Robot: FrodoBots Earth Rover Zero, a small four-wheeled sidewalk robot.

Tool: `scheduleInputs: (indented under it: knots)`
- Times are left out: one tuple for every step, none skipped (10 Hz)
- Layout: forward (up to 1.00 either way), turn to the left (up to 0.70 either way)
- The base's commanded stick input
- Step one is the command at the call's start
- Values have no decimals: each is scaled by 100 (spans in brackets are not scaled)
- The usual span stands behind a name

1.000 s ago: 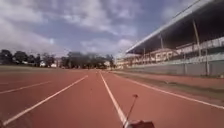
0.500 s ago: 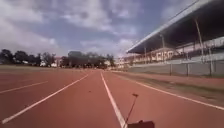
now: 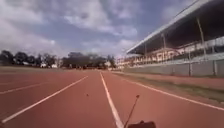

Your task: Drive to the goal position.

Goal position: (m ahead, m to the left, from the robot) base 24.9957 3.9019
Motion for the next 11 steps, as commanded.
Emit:
scheduleInputs:
  knots:
    - [70,0]
    - [70,0]
    - [70,0]
    - [70,0]
    - [70,0]
    - [70,0]
    - [70,0]
    - [70,0]
    - [70,0]
    - [70,0]
    - [70,0]
